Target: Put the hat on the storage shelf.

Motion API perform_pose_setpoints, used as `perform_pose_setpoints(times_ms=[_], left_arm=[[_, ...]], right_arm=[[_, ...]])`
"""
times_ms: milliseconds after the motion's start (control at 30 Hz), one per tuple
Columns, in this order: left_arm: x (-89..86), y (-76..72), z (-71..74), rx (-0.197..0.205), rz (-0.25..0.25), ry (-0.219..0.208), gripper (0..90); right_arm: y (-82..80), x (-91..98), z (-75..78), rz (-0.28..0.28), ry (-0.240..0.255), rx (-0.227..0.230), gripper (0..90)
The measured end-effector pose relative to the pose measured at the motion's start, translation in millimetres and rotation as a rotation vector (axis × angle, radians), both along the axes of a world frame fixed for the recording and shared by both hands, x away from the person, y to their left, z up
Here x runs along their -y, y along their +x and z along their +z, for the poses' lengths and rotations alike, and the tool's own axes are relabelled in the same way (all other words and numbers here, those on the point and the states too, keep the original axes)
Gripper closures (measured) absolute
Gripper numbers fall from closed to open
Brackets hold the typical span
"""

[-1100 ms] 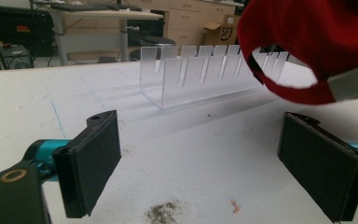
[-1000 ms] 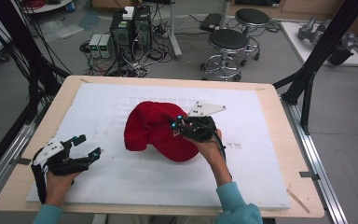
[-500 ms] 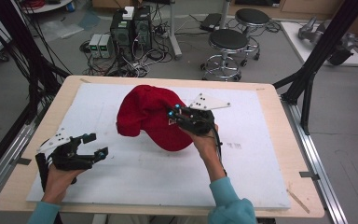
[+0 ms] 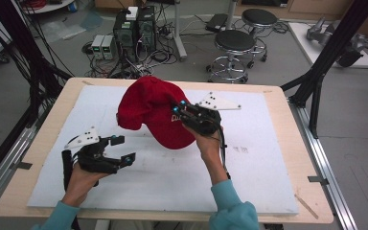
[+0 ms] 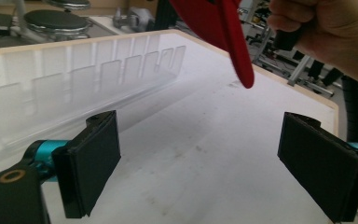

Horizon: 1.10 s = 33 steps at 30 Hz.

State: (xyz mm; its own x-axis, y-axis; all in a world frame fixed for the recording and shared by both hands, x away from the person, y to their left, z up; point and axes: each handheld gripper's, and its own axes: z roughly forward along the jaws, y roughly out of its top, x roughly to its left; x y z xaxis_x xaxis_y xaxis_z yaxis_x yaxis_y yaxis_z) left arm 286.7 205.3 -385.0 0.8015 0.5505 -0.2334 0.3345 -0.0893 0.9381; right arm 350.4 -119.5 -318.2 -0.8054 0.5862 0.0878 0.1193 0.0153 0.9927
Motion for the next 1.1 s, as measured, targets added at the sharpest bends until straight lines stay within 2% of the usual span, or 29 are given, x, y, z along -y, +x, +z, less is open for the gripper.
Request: perform_pose_setpoints(times_ms=[100,267,533,833,1100], left_arm=[[12.7,0.9,2.5,0.0,-0.025,0.006,15.1],[28.5,3.9,7.4,-0.005,-0.046,0.003,16.3],[44.3,8.4,14.9,-0.019,-0.05,-0.011,17.9],[52.3,11.0,15.6,-0.025,-0.036,-0.014,21.7],[56.6,14.2,16.0,-0.033,-0.037,-0.062,28.7]], right_arm=[[-0.9,0.4,0.9,-0.008,0.021,0.002,85.1],[-3.0,-1.3,1.9,-0.014,0.027,0.008,85.1],[-6.1,-5.5,2.9,-0.005,0.041,0.017,85.1],[-9.1,-5.8,4.8,-0.005,0.064,0.019,85.1],[-10.0,-10.6,4.2,0.013,0.072,0.012,85.1]])
